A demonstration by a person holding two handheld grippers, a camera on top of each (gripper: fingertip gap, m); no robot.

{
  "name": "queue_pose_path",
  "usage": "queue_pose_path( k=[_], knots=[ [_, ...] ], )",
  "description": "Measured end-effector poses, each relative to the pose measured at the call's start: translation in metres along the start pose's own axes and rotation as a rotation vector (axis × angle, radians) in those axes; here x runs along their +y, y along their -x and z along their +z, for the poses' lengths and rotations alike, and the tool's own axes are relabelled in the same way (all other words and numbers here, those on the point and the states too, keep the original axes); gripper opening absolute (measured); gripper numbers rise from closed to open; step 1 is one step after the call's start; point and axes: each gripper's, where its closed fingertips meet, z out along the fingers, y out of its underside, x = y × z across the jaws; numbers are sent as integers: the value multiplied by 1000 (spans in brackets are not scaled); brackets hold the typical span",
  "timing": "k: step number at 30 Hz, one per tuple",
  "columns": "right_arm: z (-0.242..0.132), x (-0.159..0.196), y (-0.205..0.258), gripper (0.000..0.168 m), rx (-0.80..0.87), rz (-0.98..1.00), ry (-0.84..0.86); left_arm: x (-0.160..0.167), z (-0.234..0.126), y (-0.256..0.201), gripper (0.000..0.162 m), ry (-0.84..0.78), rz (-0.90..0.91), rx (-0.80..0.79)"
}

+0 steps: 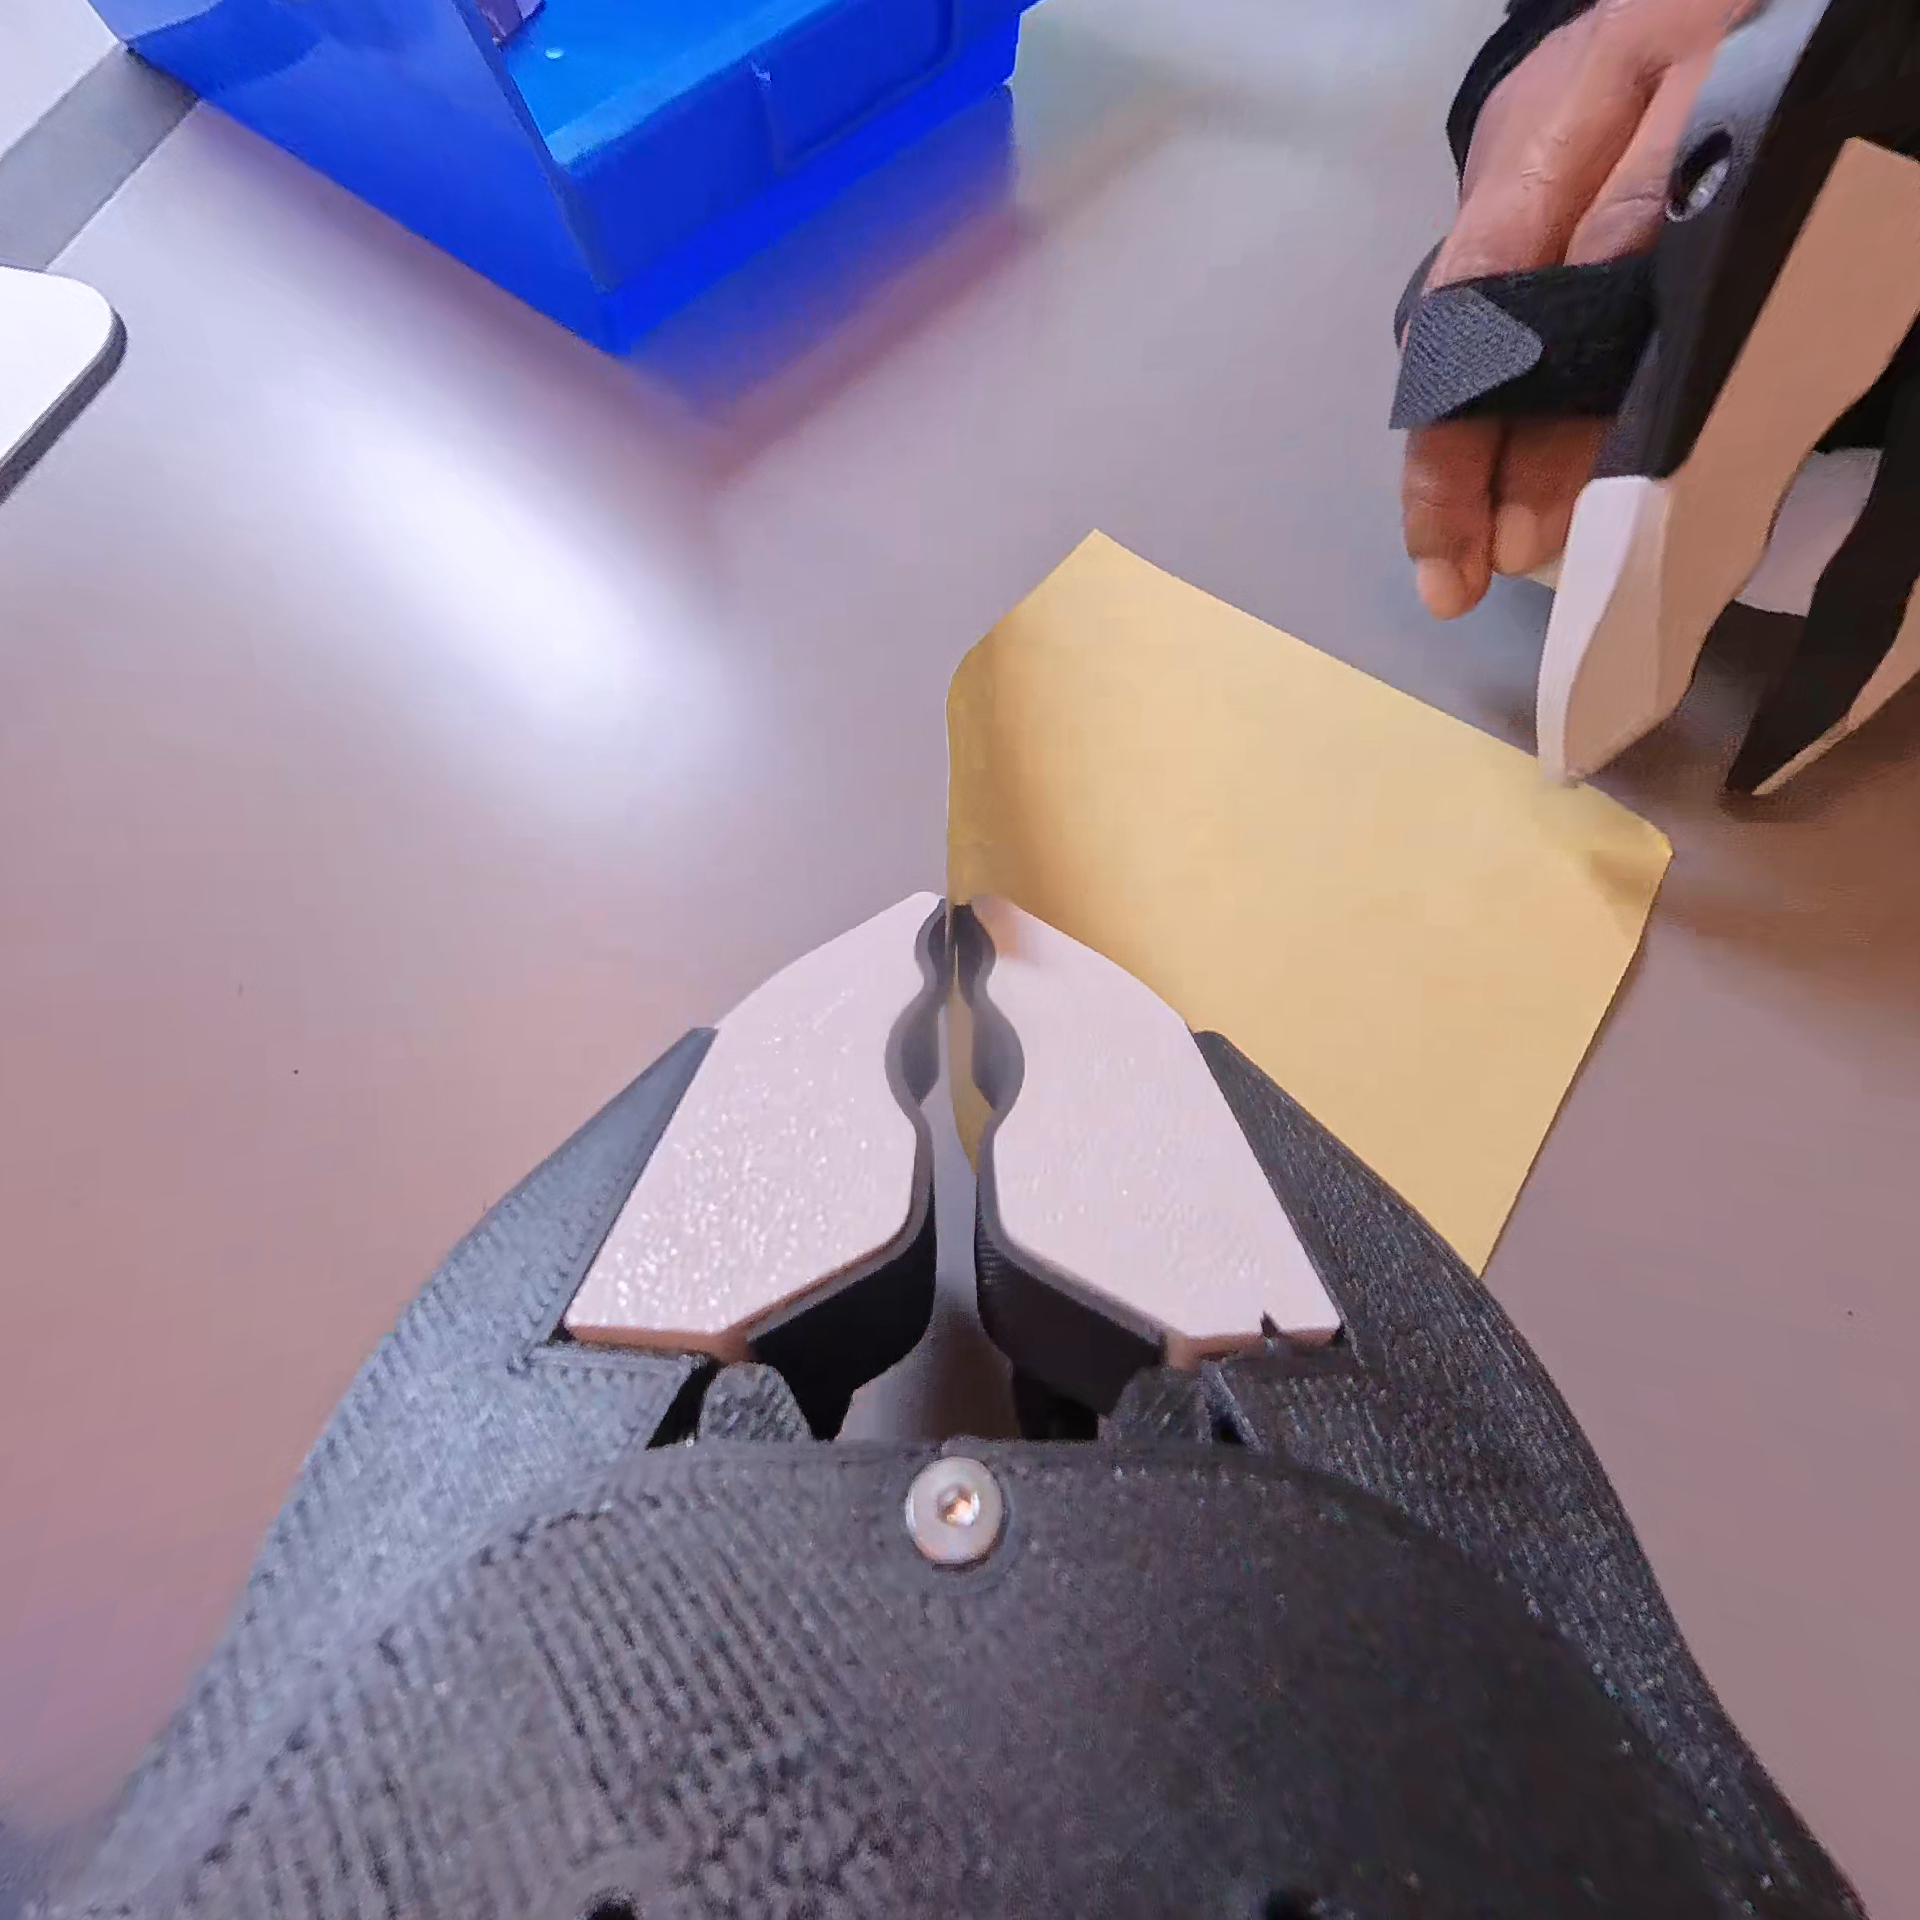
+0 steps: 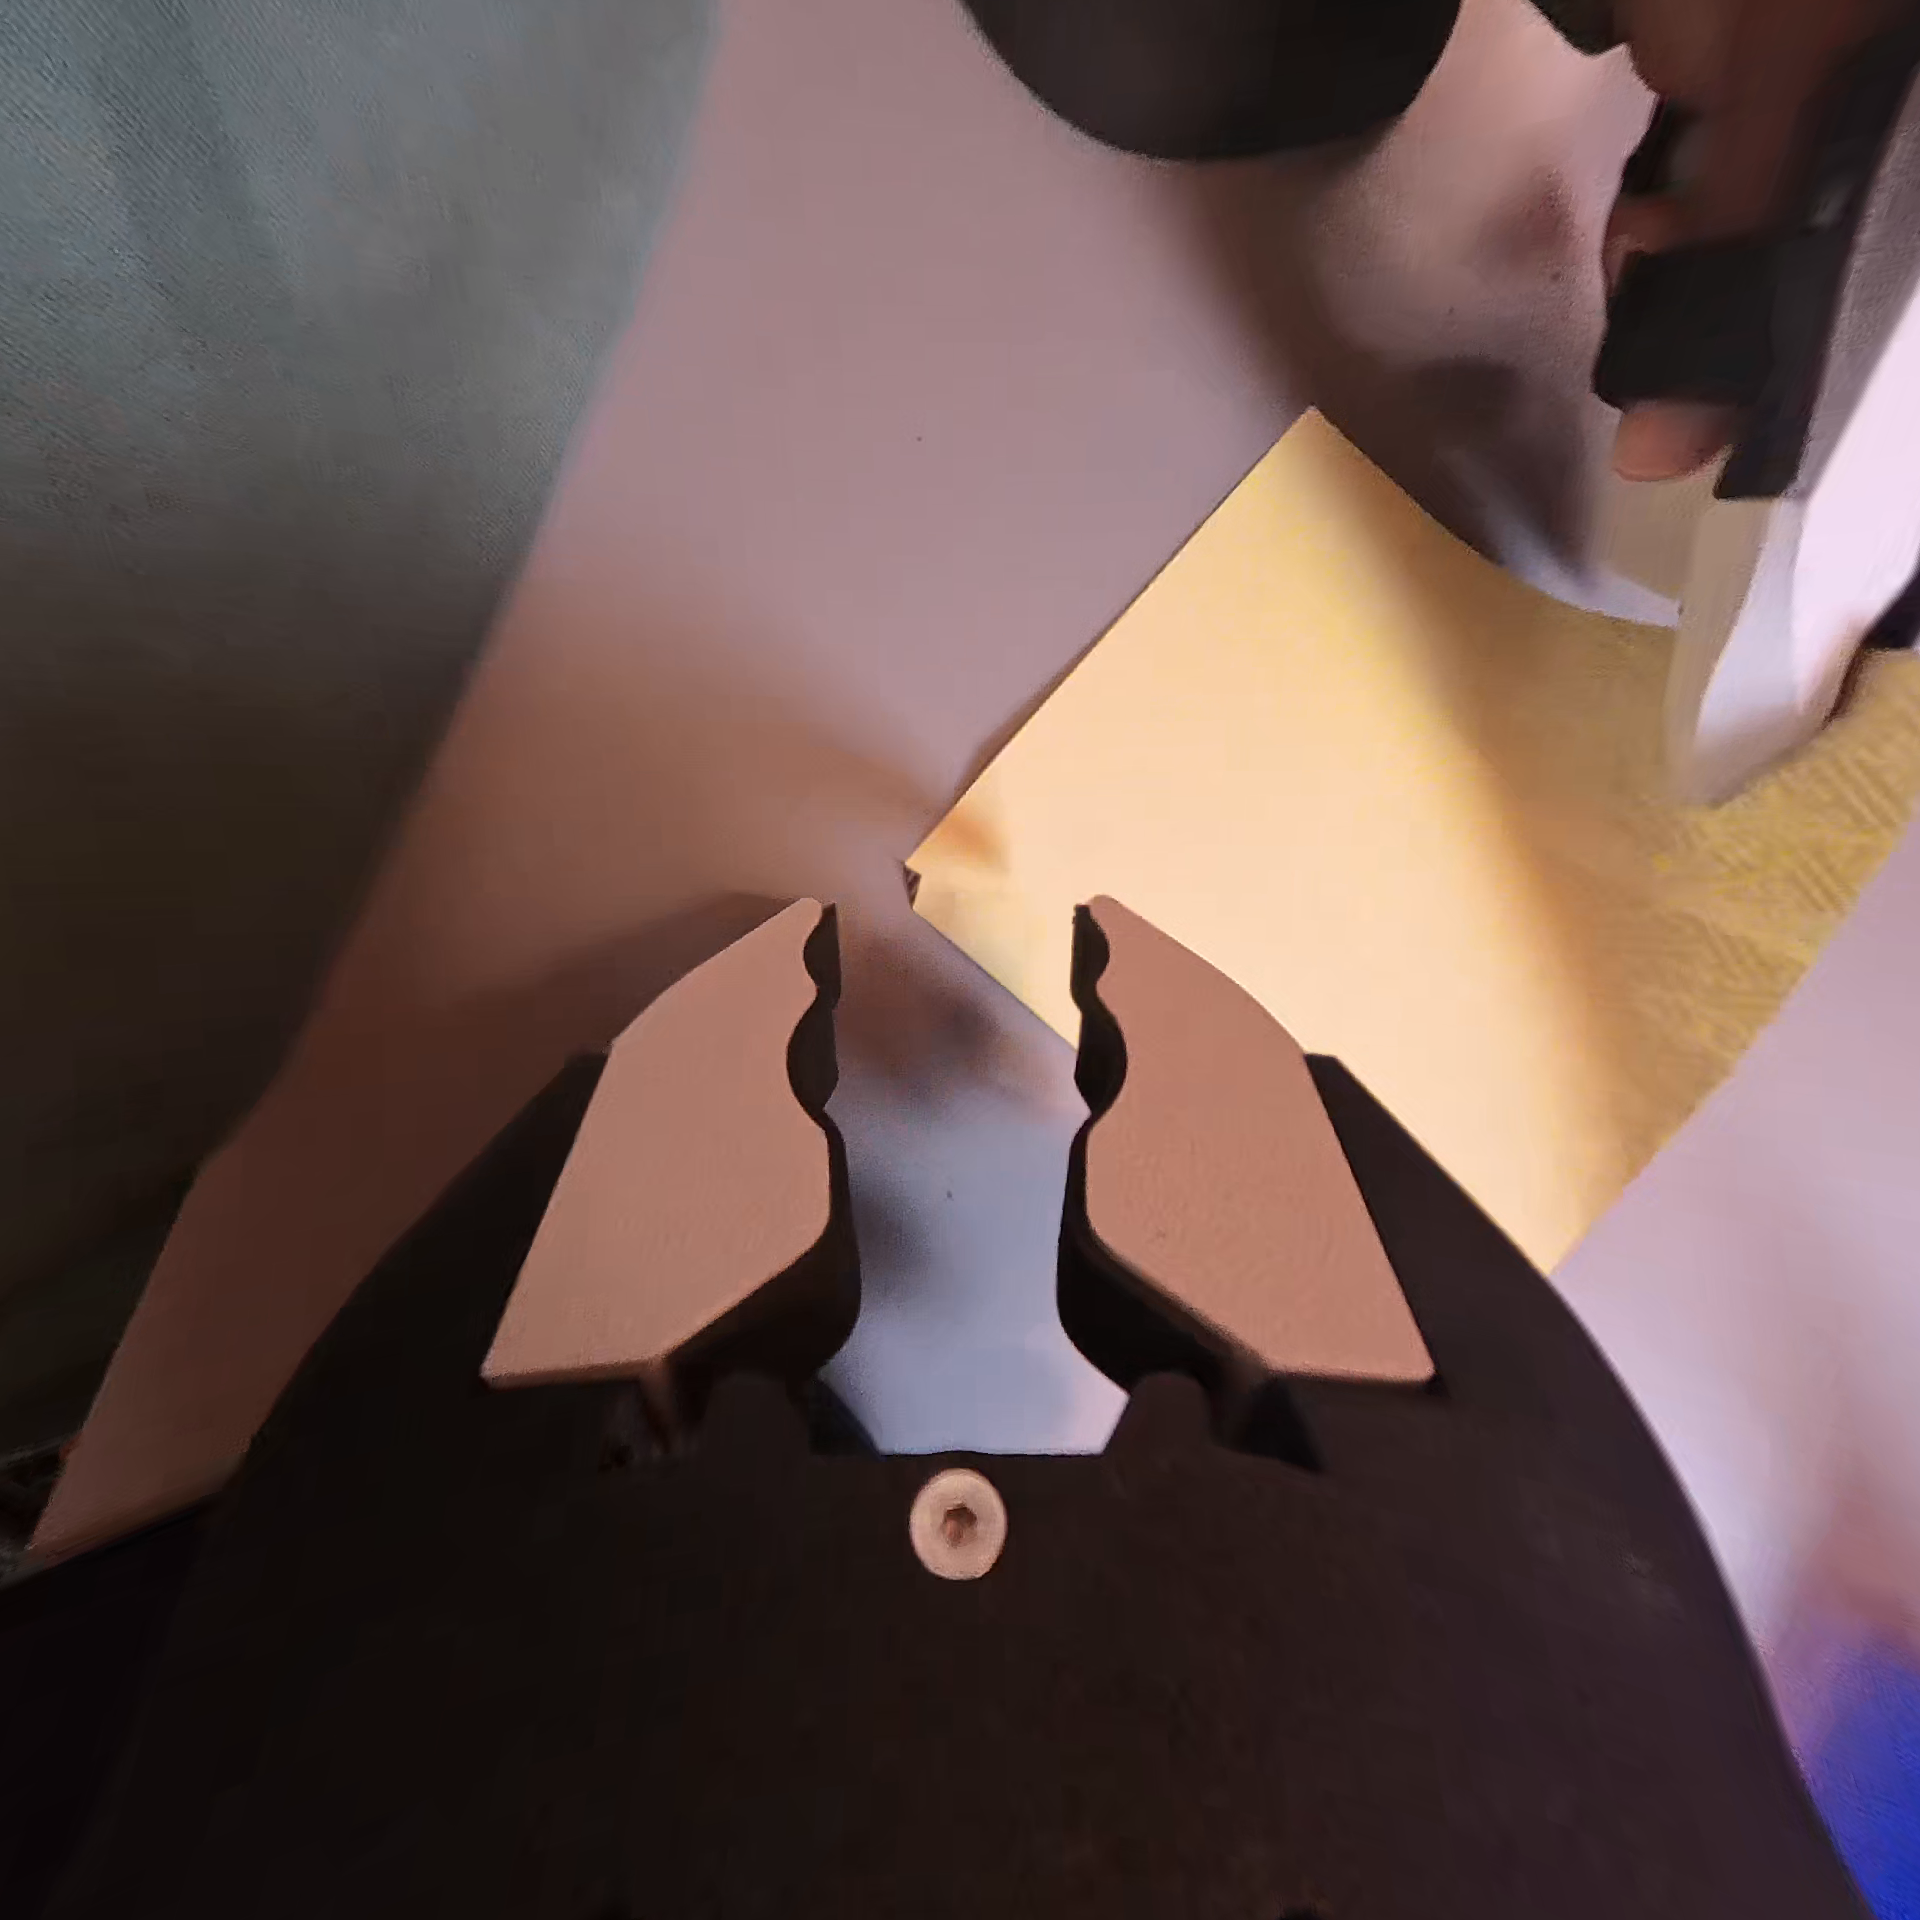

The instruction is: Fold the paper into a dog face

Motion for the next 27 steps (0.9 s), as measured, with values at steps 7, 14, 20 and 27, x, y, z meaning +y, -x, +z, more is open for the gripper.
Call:
queue_pose_path(
  k=[7,14,20,27],
  knots=[
    [12,-4,3,12,-84,-10,-5,3,-2,1,0,4,-5,-11],
    [12,-4,9,0,-97,24,8,6,-3,0,0,15,7,-4],
    [-1,-16,4,0,-91,82,-84,3,-5,-3,0,11,49,-19],
    [-30,-37,-52,0,169,83,-190,-12,-5,-29,0,-15,126,31]
  ],
)
